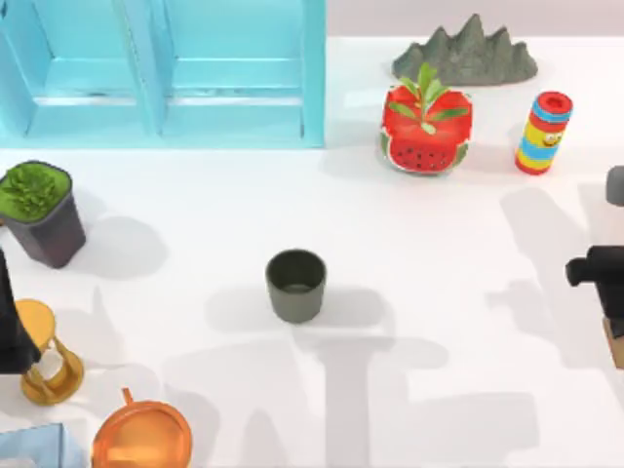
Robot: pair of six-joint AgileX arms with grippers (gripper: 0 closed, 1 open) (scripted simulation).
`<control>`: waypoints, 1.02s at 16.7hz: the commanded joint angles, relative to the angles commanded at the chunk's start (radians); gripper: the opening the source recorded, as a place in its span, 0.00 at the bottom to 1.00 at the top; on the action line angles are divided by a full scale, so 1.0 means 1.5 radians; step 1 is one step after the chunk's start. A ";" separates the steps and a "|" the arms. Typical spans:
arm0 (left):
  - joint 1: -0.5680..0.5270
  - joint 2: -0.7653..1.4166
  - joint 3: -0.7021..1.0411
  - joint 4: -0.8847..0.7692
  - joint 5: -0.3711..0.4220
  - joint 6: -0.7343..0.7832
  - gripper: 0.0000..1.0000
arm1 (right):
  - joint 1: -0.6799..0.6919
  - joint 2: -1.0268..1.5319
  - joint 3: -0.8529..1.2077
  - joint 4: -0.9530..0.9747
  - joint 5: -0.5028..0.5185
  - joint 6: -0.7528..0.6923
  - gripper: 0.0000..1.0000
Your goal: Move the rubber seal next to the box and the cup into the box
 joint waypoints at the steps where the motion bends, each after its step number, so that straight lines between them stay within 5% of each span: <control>1: 0.000 0.000 0.000 0.000 0.000 0.000 1.00 | -0.007 0.022 0.029 -0.008 0.000 -0.006 0.00; 8: 0.000 0.000 0.000 0.000 0.000 0.000 1.00 | -0.054 0.153 0.210 -0.044 0.002 -0.051 0.00; 17: 0.000 0.000 0.000 0.000 0.000 0.000 1.00 | -0.052 0.162 0.153 0.024 0.002 -0.049 0.00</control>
